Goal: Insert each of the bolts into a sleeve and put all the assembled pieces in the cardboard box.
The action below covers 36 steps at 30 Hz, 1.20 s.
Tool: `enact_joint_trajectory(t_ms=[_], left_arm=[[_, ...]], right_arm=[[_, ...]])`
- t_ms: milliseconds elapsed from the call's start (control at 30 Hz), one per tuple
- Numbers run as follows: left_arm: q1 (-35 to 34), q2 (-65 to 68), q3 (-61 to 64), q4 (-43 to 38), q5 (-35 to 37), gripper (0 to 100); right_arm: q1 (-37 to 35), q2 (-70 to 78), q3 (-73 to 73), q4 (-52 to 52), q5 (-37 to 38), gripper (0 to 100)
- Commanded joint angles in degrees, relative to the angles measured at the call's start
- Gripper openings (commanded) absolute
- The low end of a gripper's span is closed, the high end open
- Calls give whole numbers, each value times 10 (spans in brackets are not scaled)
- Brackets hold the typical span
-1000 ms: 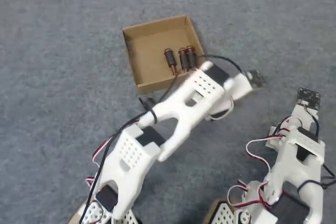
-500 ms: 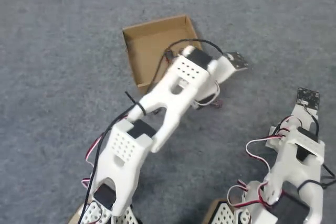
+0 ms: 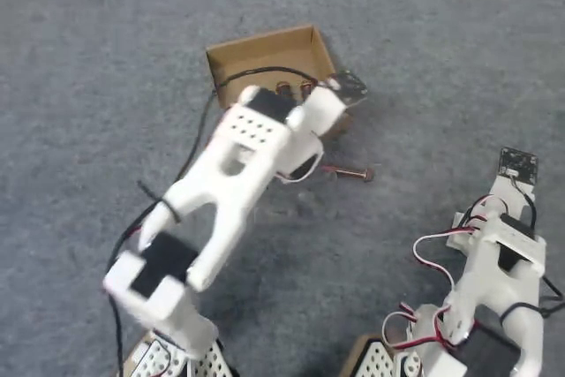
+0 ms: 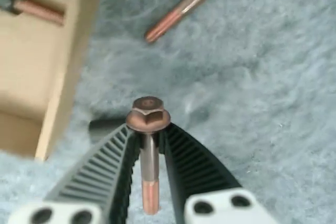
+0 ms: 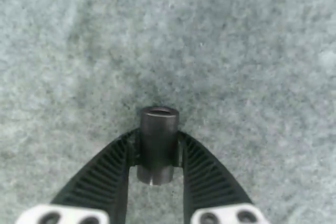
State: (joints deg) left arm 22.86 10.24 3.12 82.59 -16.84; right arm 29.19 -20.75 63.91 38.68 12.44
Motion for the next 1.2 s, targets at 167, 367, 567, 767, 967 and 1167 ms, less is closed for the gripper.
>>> enact_joint_trajectory(t_ms=[167, 367, 567, 767, 967, 1167], left_arm=[[-113, -190, 153, -125, 132, 10], [-230, -282, 267, -162, 138, 10], [-376, -428, 448, -230, 138, 10], [-476, -568, 620, -284, 135, 10], [-501, -656, 706, -293, 135, 11], [-501, -686, 762, -336, 135, 11]], right_arm=[[-5, -6, 1, -15, -3, 6], [-6, -6, 1, -15, -3, 6], [-25, -7, 0, -15, -2, 6], [-66, -11, -27, -18, -2, 6], [-113, -7, -104, -20, -2, 6], [-179, -5, -137, -88, -5, 6]])
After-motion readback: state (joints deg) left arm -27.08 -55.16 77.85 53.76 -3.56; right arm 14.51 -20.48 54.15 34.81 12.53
